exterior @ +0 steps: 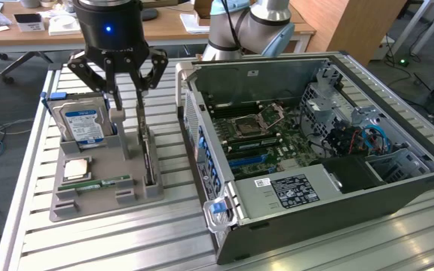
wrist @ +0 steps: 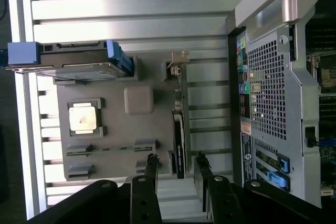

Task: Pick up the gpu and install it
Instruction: 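Pick up the gpu and move the gpu toward the slot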

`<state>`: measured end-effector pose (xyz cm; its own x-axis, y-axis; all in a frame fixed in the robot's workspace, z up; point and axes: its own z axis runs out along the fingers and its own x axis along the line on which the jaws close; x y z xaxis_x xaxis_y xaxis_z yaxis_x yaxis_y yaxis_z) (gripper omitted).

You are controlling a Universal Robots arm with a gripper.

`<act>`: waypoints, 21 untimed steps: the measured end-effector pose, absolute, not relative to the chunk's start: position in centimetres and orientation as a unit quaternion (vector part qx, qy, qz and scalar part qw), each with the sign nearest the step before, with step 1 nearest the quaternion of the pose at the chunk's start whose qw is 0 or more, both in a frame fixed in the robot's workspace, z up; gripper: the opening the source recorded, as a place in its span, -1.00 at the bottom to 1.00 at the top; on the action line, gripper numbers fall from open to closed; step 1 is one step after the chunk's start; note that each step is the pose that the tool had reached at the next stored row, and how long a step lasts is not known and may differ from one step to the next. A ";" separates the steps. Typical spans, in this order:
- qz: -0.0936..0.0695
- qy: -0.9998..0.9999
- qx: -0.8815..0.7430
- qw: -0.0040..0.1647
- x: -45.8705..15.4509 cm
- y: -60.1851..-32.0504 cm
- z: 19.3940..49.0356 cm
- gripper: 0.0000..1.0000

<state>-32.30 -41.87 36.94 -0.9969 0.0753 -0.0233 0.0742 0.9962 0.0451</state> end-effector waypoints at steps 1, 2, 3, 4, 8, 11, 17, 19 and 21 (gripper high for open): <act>0.022 0.999 0.037 0.012 -32.3 -41.9 36.9 -0.17; 0.022 0.999 0.037 0.012 -32.3 -41.9 36.8 -0.17; 0.022 0.999 0.037 0.013 -32.3 -41.9 36.8 -0.17; 0.022 0.999 0.037 0.013 -32.3 -41.9 36.7 -0.17; 0.022 0.999 0.037 0.013 -32.3 -41.9 36.2 -0.17; 0.022 0.999 0.037 0.013 -32.3 -41.9 35.7 -0.17; 0.022 0.999 0.037 0.012 -32.3 -41.9 34.9 -0.17; 0.022 0.999 0.037 0.013 -32.3 -41.9 34.6 -0.17; 0.022 0.999 0.037 0.012 -32.3 -41.9 34.3 -0.17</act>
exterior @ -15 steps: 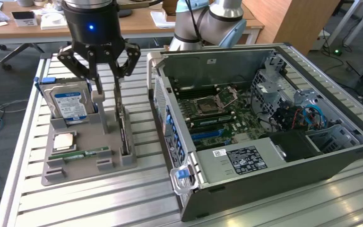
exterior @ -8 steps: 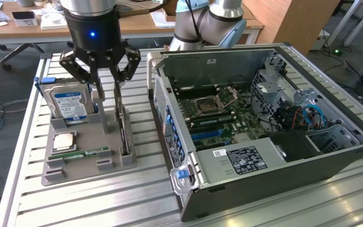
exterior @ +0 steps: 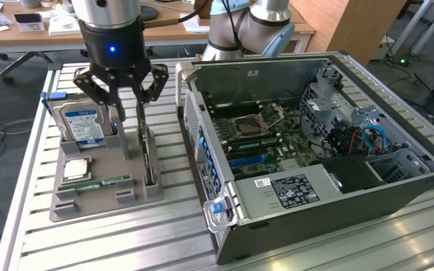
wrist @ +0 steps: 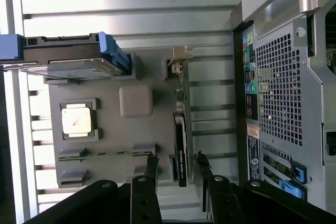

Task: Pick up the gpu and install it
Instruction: 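Pick up the gpu and move the gpu toward the slot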

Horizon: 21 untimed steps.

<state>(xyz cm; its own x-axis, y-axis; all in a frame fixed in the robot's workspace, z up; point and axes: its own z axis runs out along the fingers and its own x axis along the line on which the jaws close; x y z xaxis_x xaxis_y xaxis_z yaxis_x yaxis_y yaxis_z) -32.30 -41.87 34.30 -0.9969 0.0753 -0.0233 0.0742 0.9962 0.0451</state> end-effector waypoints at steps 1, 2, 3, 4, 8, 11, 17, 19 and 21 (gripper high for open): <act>0.022 0.999 0.037 0.013 -32.3 -41.9 34.1 -0.17; 0.022 0.999 0.037 0.013 -32.3 -41.9 33.9 -0.17; 0.022 0.999 0.037 0.012 -32.3 -41.9 33.8 -0.17; 0.022 0.999 0.037 0.012 -32.3 -41.9 33.6 -0.17; 0.022 0.999 0.037 0.012 -32.3 -41.9 32.9 -0.17; 0.022 0.999 0.037 0.012 -32.3 -41.9 32.4 -0.17; 0.022 0.999 0.037 0.012 -32.2 -41.9 31.7 -0.17; 0.022 0.999 0.037 0.012 -32.2 -41.9 31.7 -0.17; 0.022 0.999 0.037 0.013 -32.2 -41.9 31.7 -0.17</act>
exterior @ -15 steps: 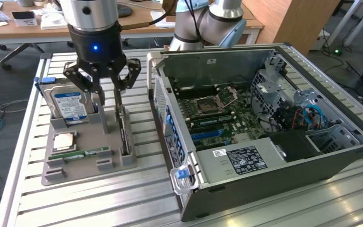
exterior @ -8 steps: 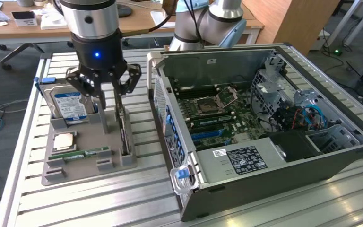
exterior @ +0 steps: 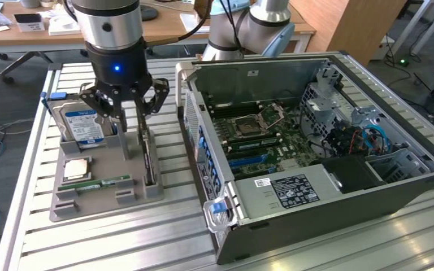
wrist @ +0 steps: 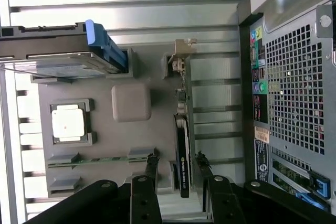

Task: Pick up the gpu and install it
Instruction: 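Pick up the gpu and move the gpu toward the slot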

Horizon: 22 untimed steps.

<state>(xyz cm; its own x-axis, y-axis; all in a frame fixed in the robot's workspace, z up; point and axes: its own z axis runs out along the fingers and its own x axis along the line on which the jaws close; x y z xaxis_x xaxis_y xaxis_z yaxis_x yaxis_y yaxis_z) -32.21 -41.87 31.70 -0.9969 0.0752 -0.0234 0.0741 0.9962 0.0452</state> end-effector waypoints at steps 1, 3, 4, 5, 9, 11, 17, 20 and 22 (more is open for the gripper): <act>0.022 0.999 0.037 0.013 -32.1 -41.9 31.7 -0.17; 0.022 0.999 0.037 0.013 -32.0 -41.9 31.6 -0.17; 0.022 0.999 0.037 0.013 -32.0 -41.9 31.6 -0.17; 0.022 0.999 0.037 0.012 -31.9 -41.9 31.6 -0.17; 0.022 0.999 0.037 0.013 -31.6 -41.9 31.4 -0.17; 0.022 0.999 0.037 0.012 -31.5 -41.9 31.4 -0.17; 0.021 0.999 0.037 0.013 -31.4 -42.4 31.3 -0.17; 0.021 0.999 0.037 0.012 -31.4 -42.4 31.3 -0.17; 0.021 0.999 0.037 0.012 -31.4 -42.4 31.3 -0.17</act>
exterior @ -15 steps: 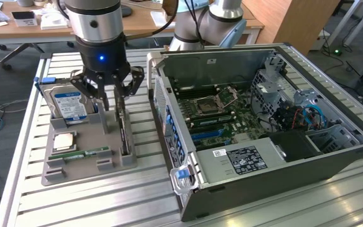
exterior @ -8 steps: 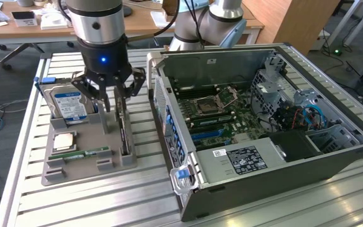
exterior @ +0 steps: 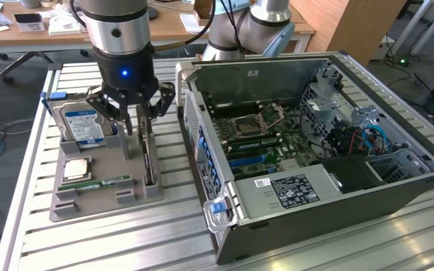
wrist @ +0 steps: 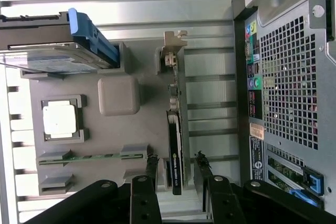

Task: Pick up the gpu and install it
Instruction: 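Pick up the gpu and move the gpu toward the slot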

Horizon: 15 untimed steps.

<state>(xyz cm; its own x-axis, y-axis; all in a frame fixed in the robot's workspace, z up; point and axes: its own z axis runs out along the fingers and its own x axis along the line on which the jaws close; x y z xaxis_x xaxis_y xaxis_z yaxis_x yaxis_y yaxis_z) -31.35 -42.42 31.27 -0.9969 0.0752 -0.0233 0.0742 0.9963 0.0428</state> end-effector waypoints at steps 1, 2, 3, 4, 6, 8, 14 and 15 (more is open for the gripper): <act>0.021 0.999 0.037 0.012 -31.4 -42.4 31.3 -0.17; 0.021 0.999 0.037 0.012 -31.4 -42.4 31.3 -0.17; 0.021 0.999 0.037 0.013 -31.3 -42.4 31.2 -0.17; 0.021 0.999 0.037 0.013 -31.3 -42.4 31.1 -0.17; 0.021 0.999 0.037 0.013 -31.4 -42.4 30.8 -0.17; 0.021 0.999 0.037 0.013 -31.3 -42.4 30.5 -0.17; 0.021 0.999 0.037 0.013 -31.3 -42.4 29.5 -0.17; 0.021 0.999 0.037 0.013 -31.3 -42.4 29.3 -0.17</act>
<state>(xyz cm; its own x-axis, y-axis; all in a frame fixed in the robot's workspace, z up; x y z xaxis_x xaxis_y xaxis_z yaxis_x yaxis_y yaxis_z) -31.32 -42.42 29.30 -0.9969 0.0752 -0.0235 0.0742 0.9963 0.0424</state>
